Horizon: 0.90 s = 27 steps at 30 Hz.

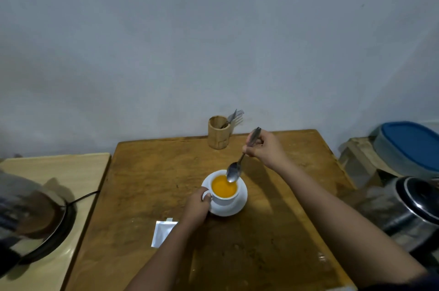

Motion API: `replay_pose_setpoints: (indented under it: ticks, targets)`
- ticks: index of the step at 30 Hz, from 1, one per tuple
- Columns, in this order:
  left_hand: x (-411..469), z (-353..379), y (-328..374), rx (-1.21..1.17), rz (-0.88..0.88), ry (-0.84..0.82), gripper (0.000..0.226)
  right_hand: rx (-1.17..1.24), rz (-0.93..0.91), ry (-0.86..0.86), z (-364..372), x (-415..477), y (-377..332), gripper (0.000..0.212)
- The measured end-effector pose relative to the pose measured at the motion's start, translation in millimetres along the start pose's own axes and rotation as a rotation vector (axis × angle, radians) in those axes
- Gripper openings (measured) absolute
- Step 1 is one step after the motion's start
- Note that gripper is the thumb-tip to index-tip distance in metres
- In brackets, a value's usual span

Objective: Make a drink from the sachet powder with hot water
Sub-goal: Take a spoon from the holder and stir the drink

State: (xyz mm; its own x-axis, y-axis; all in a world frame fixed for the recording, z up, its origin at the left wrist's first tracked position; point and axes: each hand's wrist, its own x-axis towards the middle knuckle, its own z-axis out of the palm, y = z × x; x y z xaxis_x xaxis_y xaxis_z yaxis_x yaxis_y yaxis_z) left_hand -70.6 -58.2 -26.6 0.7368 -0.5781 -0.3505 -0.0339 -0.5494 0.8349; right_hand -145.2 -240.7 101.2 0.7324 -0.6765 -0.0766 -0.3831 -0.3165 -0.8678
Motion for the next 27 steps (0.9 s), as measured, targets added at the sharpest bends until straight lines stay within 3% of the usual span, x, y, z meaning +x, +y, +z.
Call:
replay_pose_setpoints:
  ticks: [4, 17, 22, 27]
  targets:
    - [1.9, -2.0, -0.5, -0.004, 0.003, -0.013, 0.028, -0.055, -0.081, -0.037, 12.5, -8.7, 0.4, 0.004]
    - [14.8, -19.1, -5.8, 0.090, 0.107, -0.167, 0.024, -0.613, -0.228, -0.385, 39.8, -12.9, 18.8, 0.010]
    - [14.6, -19.9, -4.9, 0.102, 0.125, -0.168, 0.020, -0.618, -0.243, -0.517, 31.4, -5.2, 8.9, 0.017]
    - [13.1, -19.0, -2.4, 0.103, 0.102, -0.163, 0.026, -0.650, -0.296, -0.522, 25.4, 2.2, 1.7, 0.016]
